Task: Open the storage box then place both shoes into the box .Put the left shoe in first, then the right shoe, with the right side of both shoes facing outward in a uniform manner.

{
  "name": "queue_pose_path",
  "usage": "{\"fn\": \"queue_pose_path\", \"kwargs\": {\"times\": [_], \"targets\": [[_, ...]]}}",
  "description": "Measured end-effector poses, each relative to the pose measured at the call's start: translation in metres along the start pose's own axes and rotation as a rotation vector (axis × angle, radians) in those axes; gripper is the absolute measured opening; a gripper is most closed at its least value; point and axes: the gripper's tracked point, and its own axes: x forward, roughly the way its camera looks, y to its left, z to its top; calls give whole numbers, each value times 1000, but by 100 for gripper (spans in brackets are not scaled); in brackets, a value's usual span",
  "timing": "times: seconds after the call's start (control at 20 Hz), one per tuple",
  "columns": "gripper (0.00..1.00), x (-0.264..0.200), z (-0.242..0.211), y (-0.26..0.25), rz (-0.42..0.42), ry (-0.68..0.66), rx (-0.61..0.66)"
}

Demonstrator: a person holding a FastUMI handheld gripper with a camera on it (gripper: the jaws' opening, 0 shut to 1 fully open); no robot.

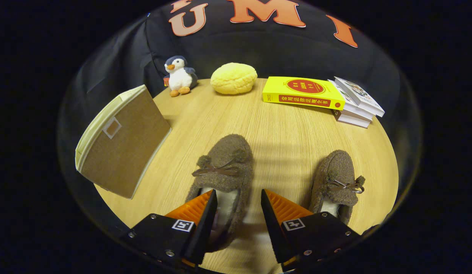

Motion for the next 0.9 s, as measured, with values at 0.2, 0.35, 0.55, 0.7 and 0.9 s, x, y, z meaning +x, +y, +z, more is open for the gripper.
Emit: {"fn": "queue_pose_path", "kwargs": {"times": [0.2,0.35,0.55,0.7,0.9], "targets": [[56,19,7,-5,-18,-4,16],[42,32,6,-1,-13,22,27],[19,40,4,2,2,64,92],[8,38,5,1,6,79,148],[4,21,15,10,18,85,190]]}}
